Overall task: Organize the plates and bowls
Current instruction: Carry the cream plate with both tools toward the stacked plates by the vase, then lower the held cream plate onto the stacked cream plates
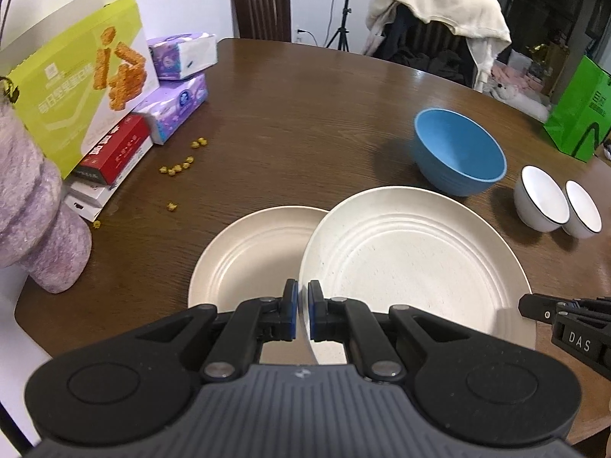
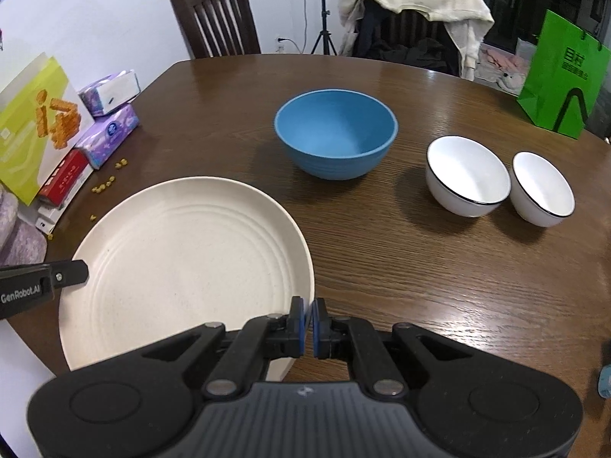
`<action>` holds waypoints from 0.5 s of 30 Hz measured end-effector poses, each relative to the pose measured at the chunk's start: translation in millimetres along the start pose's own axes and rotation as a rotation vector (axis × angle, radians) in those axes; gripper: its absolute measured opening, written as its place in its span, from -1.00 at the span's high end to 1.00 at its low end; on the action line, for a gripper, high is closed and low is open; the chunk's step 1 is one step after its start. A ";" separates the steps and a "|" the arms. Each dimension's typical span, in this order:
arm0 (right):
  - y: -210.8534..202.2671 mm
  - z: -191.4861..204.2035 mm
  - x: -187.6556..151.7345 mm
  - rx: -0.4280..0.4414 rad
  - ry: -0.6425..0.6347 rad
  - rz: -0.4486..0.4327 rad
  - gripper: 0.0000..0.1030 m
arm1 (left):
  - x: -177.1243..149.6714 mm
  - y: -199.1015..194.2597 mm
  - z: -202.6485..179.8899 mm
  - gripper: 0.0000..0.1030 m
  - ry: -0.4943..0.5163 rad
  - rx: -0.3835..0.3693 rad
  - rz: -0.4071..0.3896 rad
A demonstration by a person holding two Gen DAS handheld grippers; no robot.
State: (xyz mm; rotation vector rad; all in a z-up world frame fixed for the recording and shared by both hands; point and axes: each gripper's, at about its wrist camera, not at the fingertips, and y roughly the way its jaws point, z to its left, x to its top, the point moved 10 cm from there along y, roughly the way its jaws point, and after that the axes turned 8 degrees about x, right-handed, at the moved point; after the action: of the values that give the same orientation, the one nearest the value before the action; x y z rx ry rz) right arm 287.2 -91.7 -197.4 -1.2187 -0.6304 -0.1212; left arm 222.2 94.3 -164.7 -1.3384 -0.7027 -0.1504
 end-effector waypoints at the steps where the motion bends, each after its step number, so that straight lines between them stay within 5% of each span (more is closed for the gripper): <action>1: 2.0 2.0 0.7 0.003 -0.004 0.002 0.91 | 0.1 1.0 2.2 0.89 -0.005 0.003 0.000; 15: 27.1 28.2 11.3 0.045 -0.071 0.027 0.90 | 2.6 15.5 31.4 0.89 -0.067 0.051 -0.006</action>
State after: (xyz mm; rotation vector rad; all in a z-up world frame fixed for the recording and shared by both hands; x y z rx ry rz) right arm 296.8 -53.8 -208.7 -1.1914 -0.6750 -0.0412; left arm 219.8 128.0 -174.3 -1.2976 -0.7628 -0.0923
